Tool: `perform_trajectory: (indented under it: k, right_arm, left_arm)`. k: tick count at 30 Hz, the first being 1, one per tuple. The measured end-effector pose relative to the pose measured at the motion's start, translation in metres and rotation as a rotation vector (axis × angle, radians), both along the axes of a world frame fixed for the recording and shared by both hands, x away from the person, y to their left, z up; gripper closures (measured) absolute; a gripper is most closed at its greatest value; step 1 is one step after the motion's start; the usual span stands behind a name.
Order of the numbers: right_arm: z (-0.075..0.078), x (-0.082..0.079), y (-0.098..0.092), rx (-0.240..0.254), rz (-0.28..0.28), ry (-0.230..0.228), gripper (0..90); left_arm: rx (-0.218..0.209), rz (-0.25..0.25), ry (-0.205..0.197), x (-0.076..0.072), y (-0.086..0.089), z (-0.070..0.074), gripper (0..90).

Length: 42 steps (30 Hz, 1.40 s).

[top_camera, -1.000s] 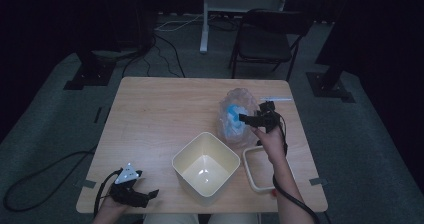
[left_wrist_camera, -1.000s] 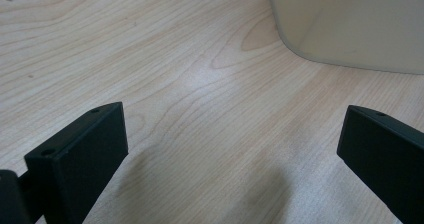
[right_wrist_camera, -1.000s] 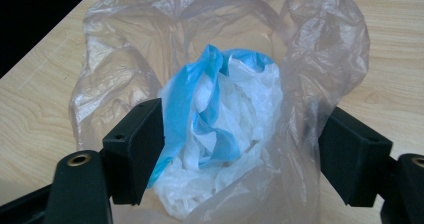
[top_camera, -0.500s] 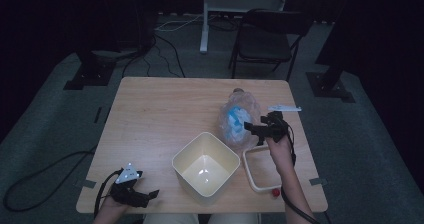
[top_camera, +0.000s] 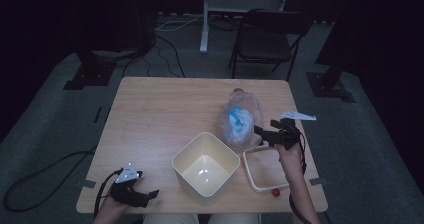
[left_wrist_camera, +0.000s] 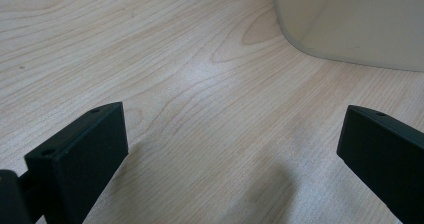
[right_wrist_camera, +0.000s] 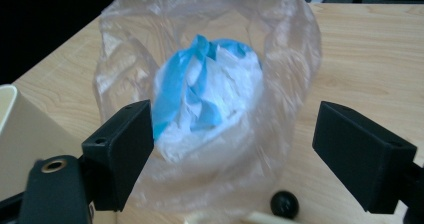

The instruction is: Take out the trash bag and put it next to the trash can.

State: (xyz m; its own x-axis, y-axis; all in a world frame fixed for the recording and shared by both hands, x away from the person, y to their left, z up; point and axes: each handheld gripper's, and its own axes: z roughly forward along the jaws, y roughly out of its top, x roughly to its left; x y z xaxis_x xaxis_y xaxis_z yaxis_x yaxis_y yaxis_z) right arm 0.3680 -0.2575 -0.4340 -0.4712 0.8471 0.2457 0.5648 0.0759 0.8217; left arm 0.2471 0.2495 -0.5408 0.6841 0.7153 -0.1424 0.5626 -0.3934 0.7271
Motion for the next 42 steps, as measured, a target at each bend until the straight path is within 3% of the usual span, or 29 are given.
perform_trajectory:
  k: [3,9,15,23,25,29,38,42]
  right_arm:
    - [-0.004,-0.005,-0.006,-0.016,-0.007,0.000,16.0]
    - [-0.014,-0.013,-0.021,-0.004,-0.029,0.032,16.0]
    - [-0.021,-0.023,-0.034,-0.009,-0.091,0.048,14.1]
    - [-0.039,-0.036,-0.049,-0.007,-0.082,0.100,14.9]
    - [-0.044,-0.037,-0.054,-0.003,-0.068,0.146,15.0]
    - [-0.052,-0.044,-0.062,0.007,-0.085,0.156,15.0]
    - [-0.070,-0.052,-0.069,-0.060,-0.114,0.221,15.2]
    - [-0.079,-0.053,-0.073,-0.096,-0.144,0.247,20.5]
  left_arm:
    - [-0.001,-0.001,-0.003,0.000,0.000,0.001,0.5]
    - [0.004,0.001,-0.003,0.000,0.000,0.000,0.5]
    - [0.001,0.000,-0.003,0.000,0.000,0.001,0.5]
    - [0.006,-0.004,-0.001,-0.001,0.001,0.001,0.5]
    - [0.004,-0.002,-0.001,-0.001,0.001,0.001,0.5]
    - [0.006,-0.002,-0.003,-0.002,0.001,0.001,0.5]
    - [0.007,-0.008,-0.002,-0.002,0.000,0.001,0.5]
    - [0.011,-0.007,-0.001,-0.002,0.000,0.000,0.5]
